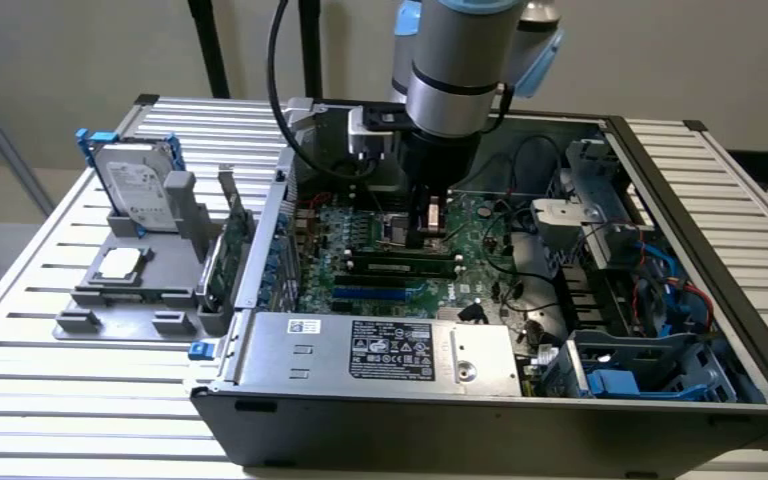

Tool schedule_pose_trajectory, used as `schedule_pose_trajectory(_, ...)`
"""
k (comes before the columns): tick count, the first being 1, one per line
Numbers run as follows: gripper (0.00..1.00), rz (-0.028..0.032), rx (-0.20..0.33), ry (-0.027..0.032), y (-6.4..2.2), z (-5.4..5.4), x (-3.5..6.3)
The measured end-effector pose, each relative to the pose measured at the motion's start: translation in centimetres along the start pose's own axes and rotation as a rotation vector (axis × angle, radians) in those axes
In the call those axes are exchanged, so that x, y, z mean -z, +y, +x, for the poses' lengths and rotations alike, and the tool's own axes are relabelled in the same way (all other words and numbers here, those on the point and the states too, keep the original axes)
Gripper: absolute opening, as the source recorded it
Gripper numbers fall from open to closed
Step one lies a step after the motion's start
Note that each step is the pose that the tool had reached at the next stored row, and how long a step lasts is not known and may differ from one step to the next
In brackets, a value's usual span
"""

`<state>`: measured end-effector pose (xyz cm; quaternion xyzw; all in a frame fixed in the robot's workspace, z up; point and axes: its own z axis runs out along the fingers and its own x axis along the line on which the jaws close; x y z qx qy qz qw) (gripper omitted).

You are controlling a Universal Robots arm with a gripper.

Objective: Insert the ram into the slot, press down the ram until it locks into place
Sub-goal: 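Press down the ram until it locks into place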

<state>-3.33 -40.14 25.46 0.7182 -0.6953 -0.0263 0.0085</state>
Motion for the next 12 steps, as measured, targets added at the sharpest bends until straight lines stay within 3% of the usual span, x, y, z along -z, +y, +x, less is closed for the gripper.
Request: schedule_pose_trajectory(12,0.11,-0.0001,0.000,0.0000,0.00,0.00,0.00)
